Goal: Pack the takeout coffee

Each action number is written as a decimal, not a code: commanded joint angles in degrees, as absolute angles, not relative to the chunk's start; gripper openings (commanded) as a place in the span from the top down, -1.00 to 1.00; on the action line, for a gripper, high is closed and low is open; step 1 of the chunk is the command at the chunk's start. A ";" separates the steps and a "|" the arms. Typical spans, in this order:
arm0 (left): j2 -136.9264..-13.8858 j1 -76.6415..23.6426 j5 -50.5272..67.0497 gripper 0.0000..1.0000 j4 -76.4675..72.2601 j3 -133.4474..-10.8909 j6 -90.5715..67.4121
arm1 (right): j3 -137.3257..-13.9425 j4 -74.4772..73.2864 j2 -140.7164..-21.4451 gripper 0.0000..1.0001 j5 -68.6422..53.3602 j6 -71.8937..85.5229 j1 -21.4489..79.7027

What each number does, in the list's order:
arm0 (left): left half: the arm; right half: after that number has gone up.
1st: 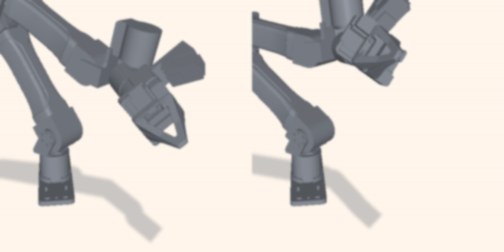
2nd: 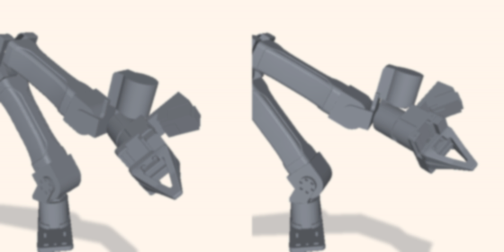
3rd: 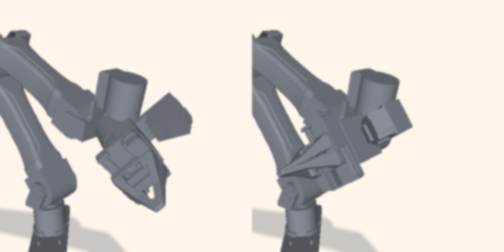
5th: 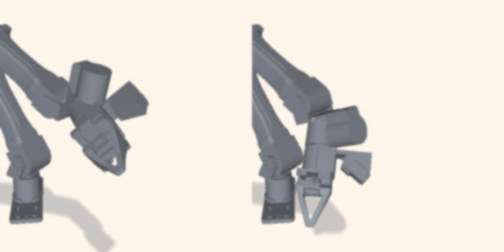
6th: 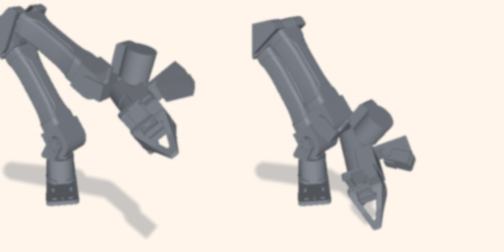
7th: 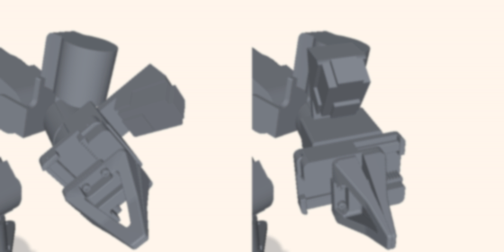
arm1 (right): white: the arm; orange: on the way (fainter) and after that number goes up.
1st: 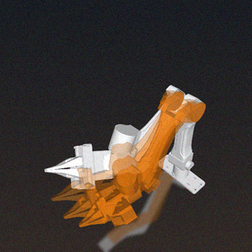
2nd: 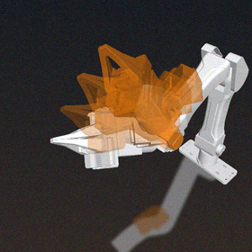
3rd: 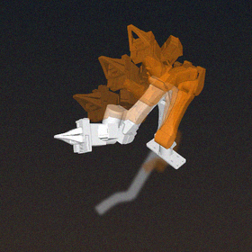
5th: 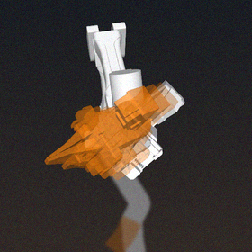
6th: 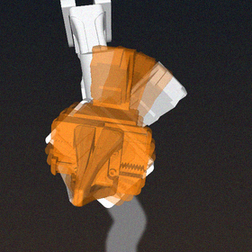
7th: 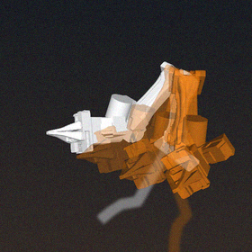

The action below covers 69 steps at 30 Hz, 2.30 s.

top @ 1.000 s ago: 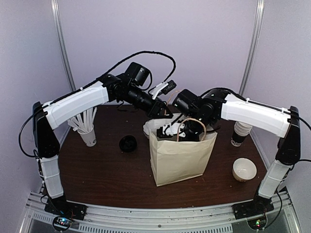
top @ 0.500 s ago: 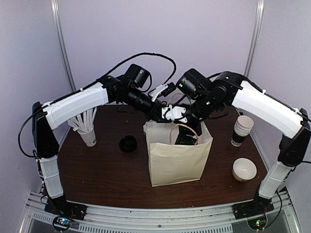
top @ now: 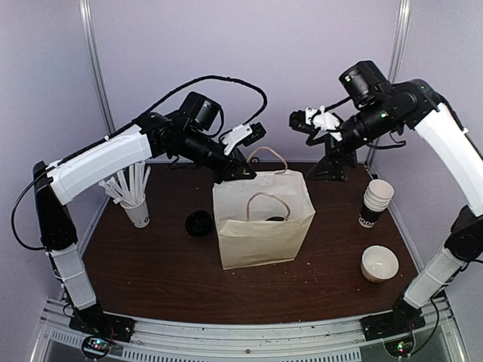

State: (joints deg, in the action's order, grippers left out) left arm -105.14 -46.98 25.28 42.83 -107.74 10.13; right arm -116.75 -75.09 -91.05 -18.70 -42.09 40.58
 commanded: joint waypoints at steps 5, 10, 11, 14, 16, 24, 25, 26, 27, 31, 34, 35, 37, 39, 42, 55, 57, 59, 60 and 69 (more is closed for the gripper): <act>-97.27 -48.36 31.41 0.98 36.26 -99.60 12.52 | -114.68 -78.90 -82.29 -0.96 -30.37 -42.98 27.68; -92.94 -52.40 26.87 -0.13 33.60 -92.35 12.36 | -109.70 -76.04 -78.67 -0.96 -31.51 -41.21 21.86; -92.18 -53.53 25.42 -0.23 33.39 -91.31 12.63 | -109.07 -75.76 -78.28 -0.95 -31.92 -41.03 21.12; -89.03 -57.28 20.90 -0.31 31.35 -87.41 13.50 | -107.55 -74.98 -77.49 -0.96 -32.90 -40.57 19.54; -86.79 -59.96 16.83 -0.32 28.97 -84.09 14.20 | -106.38 -74.59 -77.07 -0.96 -33.18 -40.52 19.11; -81.86 -65.30 3.71 -0.34 14.68 -71.02 14.11 | -102.94 -72.97 -76.23 -0.96 -33.72 -40.10 18.25; -81.71 -65.49 4.10 -0.34 13.83 -70.27 13.90 | -102.50 -72.87 -76.16 -0.96 -33.93 -40.08 18.13; -81.59 -65.71 4.07 -0.34 13.30 -69.65 13.71 | -102.22 -72.82 -76.08 -0.96 -34.12 -40.08 18.11; -81.58 -66.00 3.83 -0.34 12.78 -69.19 13.61 | -102.03 -72.77 -76.03 -0.96 -34.30 -40.08 18.11; -80.95 -66.96 3.24 -0.34 10.36 -67.50 13.29 | -101.65 -72.69 -76.09 -0.96 -34.42 -40.08 18.04; -80.66 -67.03 3.33 -0.34 9.92 -67.74 13.07 | -101.29 -72.53 -76.26 -0.96 -34.45 -40.33 18.04; -80.35 -67.06 4.02 -0.34 9.63 -67.64 13.36 | -101.13 -72.59 -76.33 -0.96 -34.53 -40.45 18.02; -79.56 -67.04 5.56 -0.34 9.25 -67.52 13.53 | -100.72 -72.77 -76.38 -0.96 -34.63 -40.58 18.02; -78.91 -67.08 5.93 -0.34 9.68 -67.71 12.92 | -100.55 -72.96 -76.22 -0.96 -34.79 -40.70 18.02; -77.44 -67.15 5.80 -0.39 11.29 -67.91 12.17 | -100.50 -73.39 -76.16 -0.96 -35.04 -40.87 18.04; -75.85 -67.07 1.72 -0.95 11.64 -66.89 14.52 | -102.28 -74.34 -79.67 -0.96 -35.42 -41.05 17.80; -77.75 -66.71 0.90 -0.95 12.45 -69.32 15.27 | -102.79 -74.31 -80.27 -0.96 -35.42 -40.96 17.68; -80.59 -65.89 -1.13 -0.95 14.35 -72.81 15.38 | -103.15 -74.28 -80.99 -0.95 -35.46 -40.88 17.56; -82.32 -65.23 -1.21 -0.95 15.47 -75.33 14.97 | -103.26 -74.27 -81.07 -0.95 -35.62 -40.83 17.49; -96.75 -58.40 5.98 -0.95 24.35 -92.20 11.29 | -99.78 -72.74 -78.46 -0.96 -35.77 -41.18 16.88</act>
State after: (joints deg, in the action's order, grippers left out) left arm -92.79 -61.12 1.98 20.16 -85.91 13.58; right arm -101.38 -73.63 -80.88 -34.76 -40.73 17.50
